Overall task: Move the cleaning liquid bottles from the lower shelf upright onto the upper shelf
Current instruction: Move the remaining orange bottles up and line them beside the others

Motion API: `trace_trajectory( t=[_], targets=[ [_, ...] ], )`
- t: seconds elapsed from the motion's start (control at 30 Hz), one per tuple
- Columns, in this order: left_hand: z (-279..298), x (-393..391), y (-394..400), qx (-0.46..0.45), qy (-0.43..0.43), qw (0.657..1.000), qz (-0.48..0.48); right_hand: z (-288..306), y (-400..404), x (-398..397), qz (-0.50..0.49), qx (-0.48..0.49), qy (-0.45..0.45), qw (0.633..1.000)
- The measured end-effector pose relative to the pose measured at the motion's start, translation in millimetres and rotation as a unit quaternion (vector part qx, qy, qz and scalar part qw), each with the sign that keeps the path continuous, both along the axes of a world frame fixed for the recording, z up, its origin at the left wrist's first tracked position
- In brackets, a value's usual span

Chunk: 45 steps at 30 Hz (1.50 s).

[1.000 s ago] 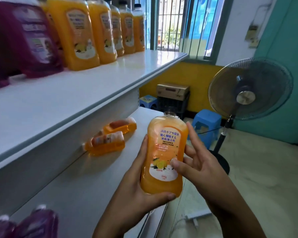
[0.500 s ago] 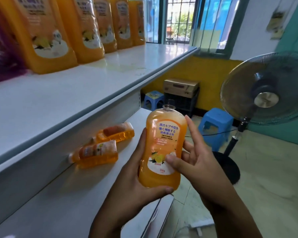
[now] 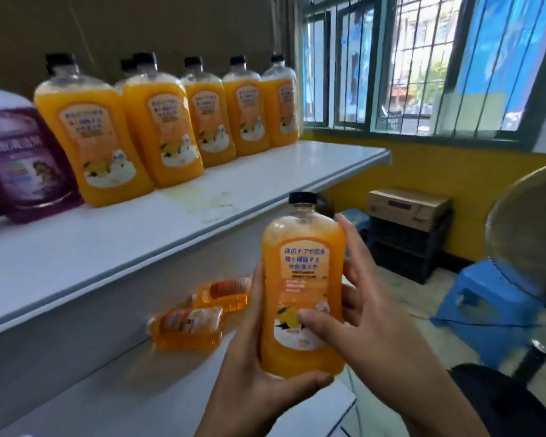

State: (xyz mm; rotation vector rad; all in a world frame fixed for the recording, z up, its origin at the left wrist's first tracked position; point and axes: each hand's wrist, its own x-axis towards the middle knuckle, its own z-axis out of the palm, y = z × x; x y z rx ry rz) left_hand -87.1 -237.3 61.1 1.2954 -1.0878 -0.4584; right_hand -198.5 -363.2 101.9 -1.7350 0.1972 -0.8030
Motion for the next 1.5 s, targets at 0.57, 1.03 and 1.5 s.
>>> trace_trajectory(
  t=[0.57, 1.03, 1.5],
  targets=[
    [130.7, -1.6, -13.6, 0.031, -0.328, 0.928, 0.174, 105.8, -65.4, 30.4, 0.176, -0.103, -0.135, 0.970],
    [162.2, 57.4, -33.0, 0.381, -0.390, 0.804, 0.236, 145.0, -119.7, 127.3, 0.069, -0.310, -0.059, 0.946],
    [160.6, 59.7, -31.6, 0.395, -0.412, 0.783, 0.247, 151.0, -137.3, 248.0, 0.031, -0.343, 0.030, 0.938]
  ],
)
